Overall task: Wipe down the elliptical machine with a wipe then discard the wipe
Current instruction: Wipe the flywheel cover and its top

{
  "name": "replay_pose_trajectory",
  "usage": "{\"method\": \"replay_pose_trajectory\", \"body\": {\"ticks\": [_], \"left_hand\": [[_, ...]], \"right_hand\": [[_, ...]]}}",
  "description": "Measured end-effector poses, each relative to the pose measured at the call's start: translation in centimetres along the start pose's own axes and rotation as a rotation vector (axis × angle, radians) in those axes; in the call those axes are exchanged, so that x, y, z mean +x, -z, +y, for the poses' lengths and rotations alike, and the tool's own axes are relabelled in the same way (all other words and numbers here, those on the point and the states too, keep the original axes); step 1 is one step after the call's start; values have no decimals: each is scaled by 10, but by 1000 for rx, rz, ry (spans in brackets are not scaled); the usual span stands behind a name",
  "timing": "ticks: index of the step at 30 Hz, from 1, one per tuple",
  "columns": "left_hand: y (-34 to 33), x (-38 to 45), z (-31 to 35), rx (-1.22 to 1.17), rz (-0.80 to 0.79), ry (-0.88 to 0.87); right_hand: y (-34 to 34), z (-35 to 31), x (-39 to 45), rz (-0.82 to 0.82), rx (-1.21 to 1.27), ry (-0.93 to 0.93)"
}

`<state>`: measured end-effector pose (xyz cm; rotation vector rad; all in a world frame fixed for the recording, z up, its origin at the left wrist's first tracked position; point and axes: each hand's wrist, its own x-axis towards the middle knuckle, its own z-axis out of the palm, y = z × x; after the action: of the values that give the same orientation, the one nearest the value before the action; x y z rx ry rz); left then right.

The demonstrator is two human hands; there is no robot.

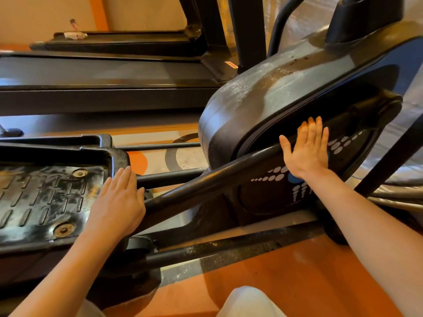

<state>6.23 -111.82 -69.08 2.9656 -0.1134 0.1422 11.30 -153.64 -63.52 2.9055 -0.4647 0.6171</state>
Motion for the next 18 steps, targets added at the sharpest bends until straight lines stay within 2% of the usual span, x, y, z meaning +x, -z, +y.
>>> {"method": "replay_pose_trajectory", "body": {"ticks": [3, 9, 14, 18], "left_hand": [[1, -2, 1, 37, 12, 0], [6, -4, 10, 108, 79, -51], [7, -3, 42, 38, 214, -207], [-9, 14, 98, 31, 374, -498]], "right_hand": [[2, -11, -5, -49, 68, -18], [-8, -16, -20, -27, 74, 137], [1, -12, -7, -28, 110, -3], [-1, -18, -12, -24, 145, -23]]}}
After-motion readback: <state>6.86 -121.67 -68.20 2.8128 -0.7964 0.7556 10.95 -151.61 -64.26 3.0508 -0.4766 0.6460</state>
